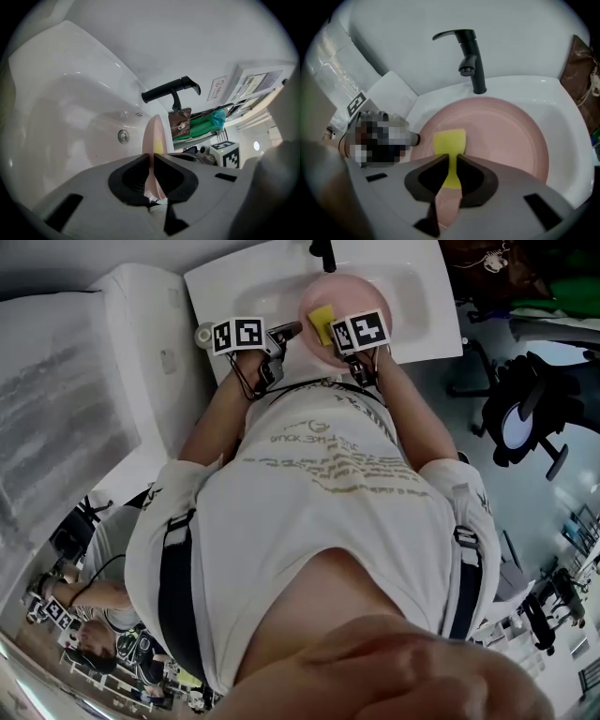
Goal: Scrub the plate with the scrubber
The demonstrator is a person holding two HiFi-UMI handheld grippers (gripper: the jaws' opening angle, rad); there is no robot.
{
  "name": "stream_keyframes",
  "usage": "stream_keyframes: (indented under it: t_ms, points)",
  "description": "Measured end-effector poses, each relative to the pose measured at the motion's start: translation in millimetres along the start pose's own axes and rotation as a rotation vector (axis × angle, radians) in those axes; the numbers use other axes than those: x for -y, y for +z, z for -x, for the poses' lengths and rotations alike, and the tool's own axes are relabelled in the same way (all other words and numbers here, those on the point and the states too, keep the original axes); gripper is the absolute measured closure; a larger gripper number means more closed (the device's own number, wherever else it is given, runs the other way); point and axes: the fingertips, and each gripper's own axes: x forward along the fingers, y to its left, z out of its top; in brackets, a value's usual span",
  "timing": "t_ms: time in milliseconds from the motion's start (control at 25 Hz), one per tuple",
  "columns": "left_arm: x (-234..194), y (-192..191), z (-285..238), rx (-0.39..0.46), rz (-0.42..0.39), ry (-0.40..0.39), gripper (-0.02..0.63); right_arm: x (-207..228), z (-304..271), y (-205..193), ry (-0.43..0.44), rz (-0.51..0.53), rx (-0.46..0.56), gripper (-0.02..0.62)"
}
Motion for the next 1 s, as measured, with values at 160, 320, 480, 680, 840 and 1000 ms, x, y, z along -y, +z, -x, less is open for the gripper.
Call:
stream_keyframes:
  t_ms: [160,320,480,680,840,1000]
  points:
    - [-2,1,-2,-0.001,0.017,-0.001,0.566,-5,0,-13,0.010,0.008,-0.016,0.538]
    - [-4,2,-3,-0.004,0.026,-0.001,0.566,7,3,-23,-0.020,-0.010,-0.026,0.537]
    - [-6,3,-4,-0.011,0.024,0.009,0.566,38,10,-26,-0.118,-0.036,-0.023,0.537]
    - [-9,2,-5,-0.014,0.044,0.013,0.566,48,22,-14,-0.130,-0.059,0.060,0.537]
    - [-14,0,-6,-0.014,0.074,0.021,0.566,50,38,4,-0.127,-0.090,0.188,0.537]
    - [-18,-3,-6,-0.009,0.130,0.026,0.566,49,56,19,-0.130,-0.081,0.297,0.537]
